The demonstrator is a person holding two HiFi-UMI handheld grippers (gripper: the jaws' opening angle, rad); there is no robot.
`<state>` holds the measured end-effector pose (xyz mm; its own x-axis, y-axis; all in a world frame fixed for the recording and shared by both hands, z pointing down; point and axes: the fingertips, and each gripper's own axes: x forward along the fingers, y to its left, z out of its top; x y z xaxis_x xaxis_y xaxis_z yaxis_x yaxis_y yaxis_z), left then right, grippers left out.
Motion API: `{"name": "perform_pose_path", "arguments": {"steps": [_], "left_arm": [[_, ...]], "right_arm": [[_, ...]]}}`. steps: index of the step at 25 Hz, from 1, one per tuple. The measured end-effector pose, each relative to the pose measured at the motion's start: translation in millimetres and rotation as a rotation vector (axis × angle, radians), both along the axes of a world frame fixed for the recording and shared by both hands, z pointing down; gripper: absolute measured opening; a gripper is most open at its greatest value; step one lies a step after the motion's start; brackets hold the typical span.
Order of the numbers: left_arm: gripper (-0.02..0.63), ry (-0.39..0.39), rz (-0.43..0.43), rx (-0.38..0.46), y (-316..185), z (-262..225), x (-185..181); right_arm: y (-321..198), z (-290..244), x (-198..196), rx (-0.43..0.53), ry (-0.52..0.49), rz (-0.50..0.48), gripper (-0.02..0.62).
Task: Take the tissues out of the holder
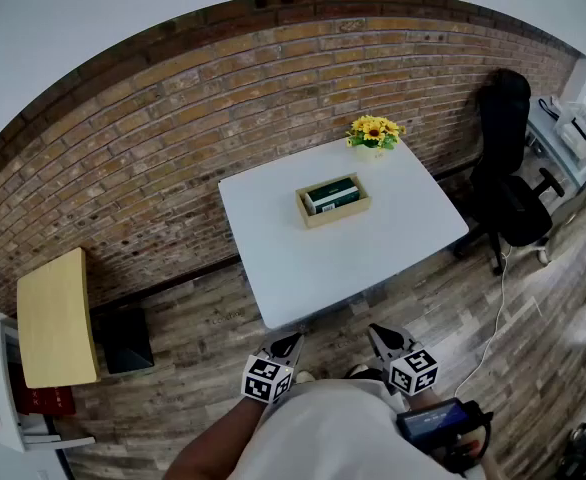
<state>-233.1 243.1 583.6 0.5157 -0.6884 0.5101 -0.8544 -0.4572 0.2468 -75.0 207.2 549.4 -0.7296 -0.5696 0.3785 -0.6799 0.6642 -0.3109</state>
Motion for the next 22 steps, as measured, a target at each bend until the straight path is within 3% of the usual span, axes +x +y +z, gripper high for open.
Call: {"name": "perform_pose_path", "arguments": {"steps": [22], "left_arm": [[0.009, -0.015, 0.0, -0.006, -2.1, 1.0, -4.3]], "right_arm": [[-2.9, 13.2, -2.0, -0.014, 0.022, 0.013, 0.006]]}}
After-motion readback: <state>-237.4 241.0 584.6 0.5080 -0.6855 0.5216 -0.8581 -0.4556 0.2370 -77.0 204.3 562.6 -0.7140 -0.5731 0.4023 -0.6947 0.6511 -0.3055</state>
